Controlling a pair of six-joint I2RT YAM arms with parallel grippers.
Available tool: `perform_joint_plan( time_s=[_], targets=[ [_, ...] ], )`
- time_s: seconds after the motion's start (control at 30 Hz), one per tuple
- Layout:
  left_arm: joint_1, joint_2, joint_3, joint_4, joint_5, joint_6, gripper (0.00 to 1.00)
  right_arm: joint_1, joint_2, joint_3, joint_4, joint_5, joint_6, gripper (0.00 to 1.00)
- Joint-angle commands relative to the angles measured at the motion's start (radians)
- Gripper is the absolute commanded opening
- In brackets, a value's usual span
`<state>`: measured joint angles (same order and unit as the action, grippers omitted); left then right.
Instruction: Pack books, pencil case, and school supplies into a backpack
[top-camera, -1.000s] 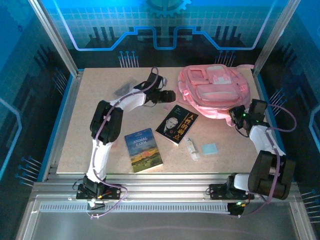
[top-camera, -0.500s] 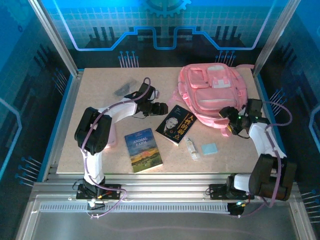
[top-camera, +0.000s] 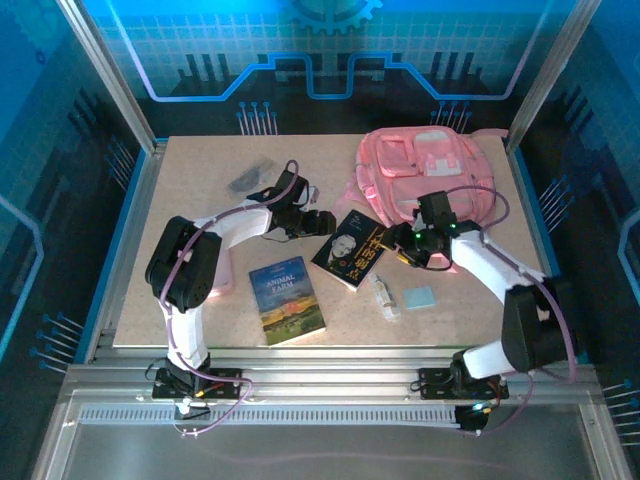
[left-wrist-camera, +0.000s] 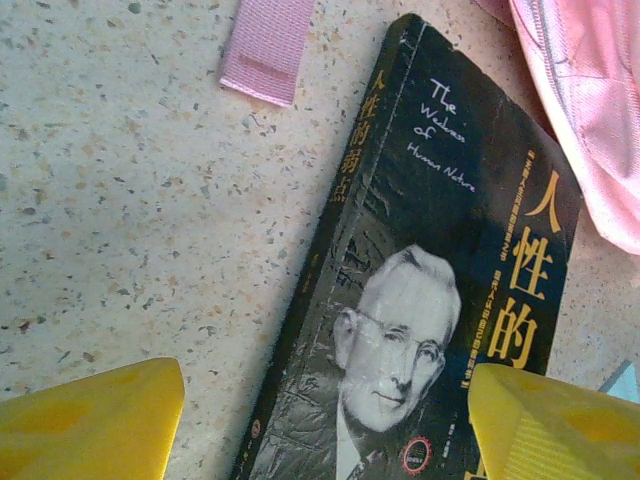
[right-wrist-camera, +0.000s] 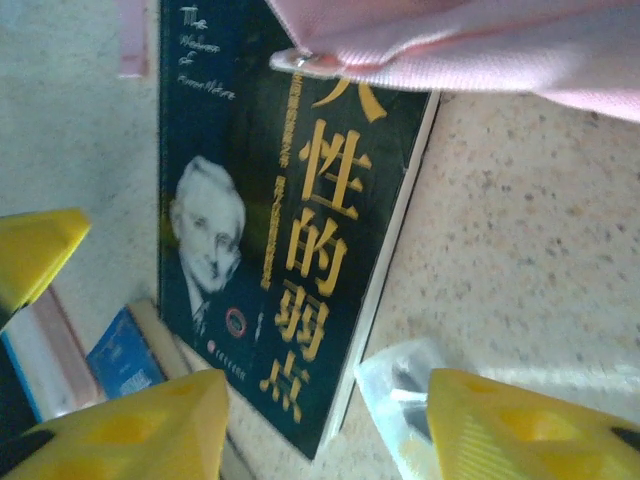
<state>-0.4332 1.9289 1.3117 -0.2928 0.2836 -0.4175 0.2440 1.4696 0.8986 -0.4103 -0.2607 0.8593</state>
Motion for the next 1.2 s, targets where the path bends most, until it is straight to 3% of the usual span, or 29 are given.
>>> perform_joint_plan(
  time_s=[0.0,0.37,0.57,0.83,1.17],
  targets=[
    [0.004,0.012,-0.006,0.006,0.035,0.004,0.75,0.022,0.077,0.040,0.071,0.054,0.032,0.51],
    [0.004,0.115,0.052,-0.049,0.103,0.021,0.73,0.085,0.305,0.105,0.168,0.034,0.056,0.47],
    [0.001,0.145,0.046,-0.033,0.204,0.000,0.70,0.104,0.369,0.131,0.248,-0.025,0.063,0.41],
    [0.000,0.073,-0.035,0.083,0.344,-0.106,0.69,0.120,0.427,0.196,0.256,-0.033,0.043,0.40],
    [-0.030,-0.022,-0.064,0.234,0.421,-0.242,0.65,0.122,0.443,0.207,0.252,-0.030,0.029,0.40]
  ],
)
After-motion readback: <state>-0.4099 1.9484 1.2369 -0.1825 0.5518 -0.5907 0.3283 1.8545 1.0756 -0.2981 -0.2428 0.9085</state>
